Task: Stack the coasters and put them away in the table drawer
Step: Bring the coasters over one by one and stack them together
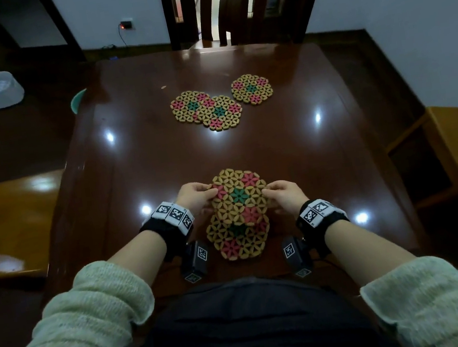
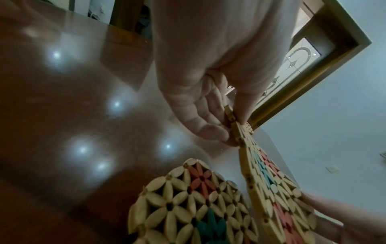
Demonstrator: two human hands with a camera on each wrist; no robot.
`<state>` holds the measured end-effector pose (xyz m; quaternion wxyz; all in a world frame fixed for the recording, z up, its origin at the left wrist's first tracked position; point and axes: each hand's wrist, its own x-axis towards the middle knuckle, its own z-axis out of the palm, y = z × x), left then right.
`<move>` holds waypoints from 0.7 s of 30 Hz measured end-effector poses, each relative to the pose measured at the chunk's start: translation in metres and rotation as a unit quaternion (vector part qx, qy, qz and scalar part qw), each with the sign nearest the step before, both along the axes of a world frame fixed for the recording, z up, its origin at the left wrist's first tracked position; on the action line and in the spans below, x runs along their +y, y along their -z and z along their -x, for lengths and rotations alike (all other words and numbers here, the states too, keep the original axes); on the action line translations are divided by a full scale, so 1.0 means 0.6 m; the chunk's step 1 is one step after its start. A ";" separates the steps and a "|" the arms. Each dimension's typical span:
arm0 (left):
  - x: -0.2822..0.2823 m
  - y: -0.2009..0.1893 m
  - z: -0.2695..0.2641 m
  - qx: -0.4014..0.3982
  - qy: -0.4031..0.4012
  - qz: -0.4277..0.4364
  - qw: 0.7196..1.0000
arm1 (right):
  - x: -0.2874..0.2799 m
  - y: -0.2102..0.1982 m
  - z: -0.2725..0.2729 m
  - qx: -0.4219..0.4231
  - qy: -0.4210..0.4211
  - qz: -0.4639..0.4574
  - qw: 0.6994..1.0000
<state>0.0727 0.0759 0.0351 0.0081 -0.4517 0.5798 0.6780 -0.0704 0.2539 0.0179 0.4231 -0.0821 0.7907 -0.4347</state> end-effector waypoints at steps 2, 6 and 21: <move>0.005 0.001 -0.015 -0.011 -0.013 -0.011 1.000 | 0.002 -0.004 -0.012 -0.012 0.000 0.019 1.000; 0.014 0.010 -0.043 -0.021 -0.029 -0.021 0.999 | 0.011 -0.003 -0.032 0.009 0.000 0.019 1.000; 0.057 0.055 -0.093 -0.075 -0.021 0.061 0.995 | 0.035 0.025 -0.072 0.091 -0.025 -0.087 0.992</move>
